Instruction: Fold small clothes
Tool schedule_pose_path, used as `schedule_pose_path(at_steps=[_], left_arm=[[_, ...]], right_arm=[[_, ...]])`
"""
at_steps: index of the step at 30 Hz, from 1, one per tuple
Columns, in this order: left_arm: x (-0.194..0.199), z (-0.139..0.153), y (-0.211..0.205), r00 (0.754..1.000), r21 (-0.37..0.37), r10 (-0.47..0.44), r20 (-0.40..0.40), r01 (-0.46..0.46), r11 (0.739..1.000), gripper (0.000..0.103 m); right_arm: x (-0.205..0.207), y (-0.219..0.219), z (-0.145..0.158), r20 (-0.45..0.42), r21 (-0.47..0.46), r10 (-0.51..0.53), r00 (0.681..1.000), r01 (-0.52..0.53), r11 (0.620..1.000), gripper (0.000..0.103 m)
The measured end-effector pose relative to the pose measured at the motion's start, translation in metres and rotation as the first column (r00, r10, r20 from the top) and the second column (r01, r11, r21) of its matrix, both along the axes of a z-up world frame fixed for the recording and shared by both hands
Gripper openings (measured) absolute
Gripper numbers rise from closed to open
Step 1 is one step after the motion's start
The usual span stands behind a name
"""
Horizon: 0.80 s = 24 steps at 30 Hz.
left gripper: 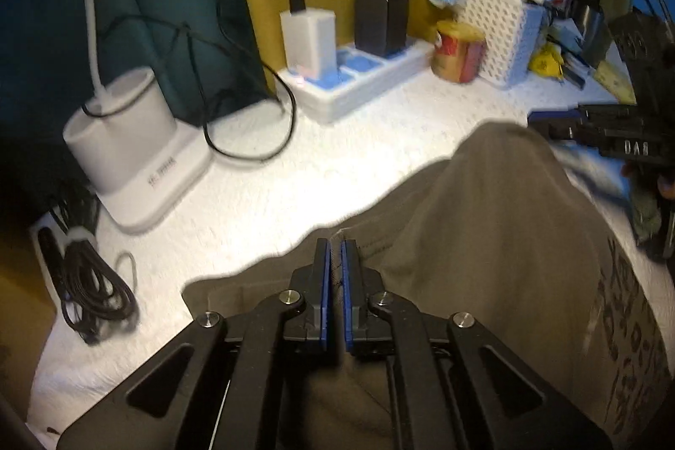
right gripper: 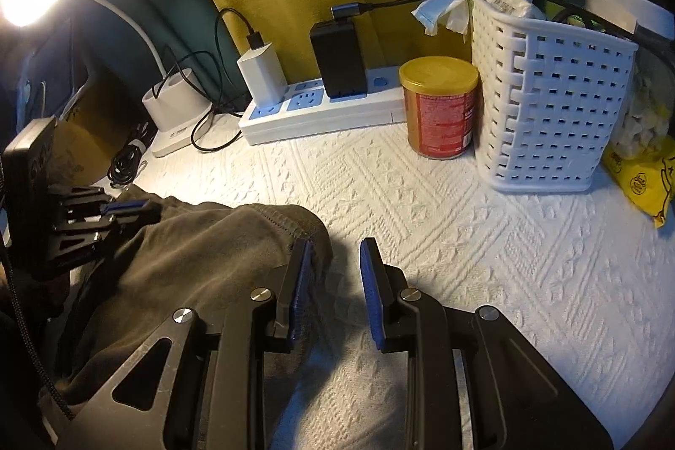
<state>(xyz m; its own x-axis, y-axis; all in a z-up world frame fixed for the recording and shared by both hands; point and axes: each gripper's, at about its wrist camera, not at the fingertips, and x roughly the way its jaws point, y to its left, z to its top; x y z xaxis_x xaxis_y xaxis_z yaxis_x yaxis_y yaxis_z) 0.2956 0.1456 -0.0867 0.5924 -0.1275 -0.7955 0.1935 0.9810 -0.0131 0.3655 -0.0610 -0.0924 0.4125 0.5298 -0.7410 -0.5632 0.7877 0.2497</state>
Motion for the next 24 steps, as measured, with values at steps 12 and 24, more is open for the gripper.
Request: schedule_pose_path(at_steps=[12,24], left_arm=[[-0.012,0.022,0.017,0.993,-0.063,0.116,0.011,-0.115,0.991,0.059],[-0.042,-0.002,0.001,0.997,-0.115,0.06,-0.038,-0.064,0.991,0.007]], right_arm=[[-0.003,0.002,-0.006,-0.01,-0.011,-0.007,1.0,0.007,1.0,0.037],[-0.003,0.0,-0.01,-0.028,0.001,-0.021,0.999,0.021,1.0,0.044]])
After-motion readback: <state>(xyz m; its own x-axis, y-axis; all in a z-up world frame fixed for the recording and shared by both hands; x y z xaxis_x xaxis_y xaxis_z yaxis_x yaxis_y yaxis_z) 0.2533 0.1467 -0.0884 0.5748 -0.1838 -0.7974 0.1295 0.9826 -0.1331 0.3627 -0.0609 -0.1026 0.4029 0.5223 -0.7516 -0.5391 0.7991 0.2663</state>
